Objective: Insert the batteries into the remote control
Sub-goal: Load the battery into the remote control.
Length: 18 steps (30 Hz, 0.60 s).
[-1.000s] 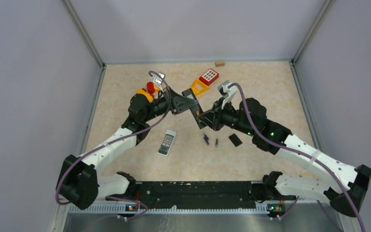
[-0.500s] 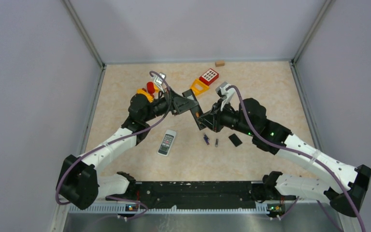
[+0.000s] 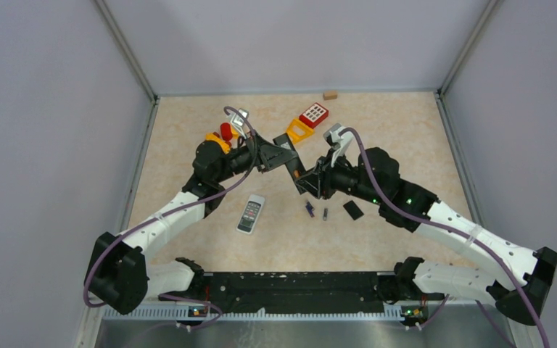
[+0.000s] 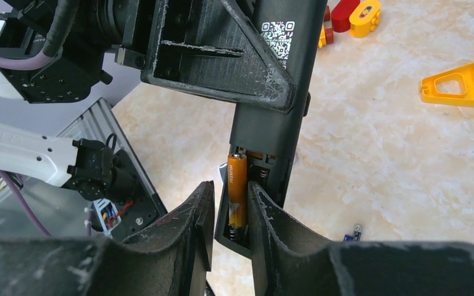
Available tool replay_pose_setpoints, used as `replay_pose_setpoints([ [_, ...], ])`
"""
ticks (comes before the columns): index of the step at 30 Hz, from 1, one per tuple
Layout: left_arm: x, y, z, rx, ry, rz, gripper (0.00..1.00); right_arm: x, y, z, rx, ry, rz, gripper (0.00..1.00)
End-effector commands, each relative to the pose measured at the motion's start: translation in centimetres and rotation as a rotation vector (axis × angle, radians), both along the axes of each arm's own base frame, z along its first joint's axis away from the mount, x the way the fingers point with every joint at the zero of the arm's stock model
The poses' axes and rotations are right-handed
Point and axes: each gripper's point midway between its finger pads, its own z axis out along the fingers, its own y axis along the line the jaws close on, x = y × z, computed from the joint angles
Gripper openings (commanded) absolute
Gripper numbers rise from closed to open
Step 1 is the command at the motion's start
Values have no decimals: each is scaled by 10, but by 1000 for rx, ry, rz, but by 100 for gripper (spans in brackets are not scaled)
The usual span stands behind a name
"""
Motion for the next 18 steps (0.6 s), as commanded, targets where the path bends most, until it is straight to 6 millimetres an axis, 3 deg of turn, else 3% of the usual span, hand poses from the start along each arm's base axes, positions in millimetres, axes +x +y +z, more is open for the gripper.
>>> replay_pose_setpoints([
  [1,-11,4,44,-71,-121,-21,0,7,-7,18,19,-21,-62,28],
  [6,-11,4,43,-69,-121,-18,0,11,-9,20,33,-15,-95,28],
  [13,-12,6,45,-71,-125,-13,0,16,-11,21,48,-7,-136,17],
  [18,-11,8,47,-73,-126,0,0,16,-13,22,46,-1,-139,26],
])
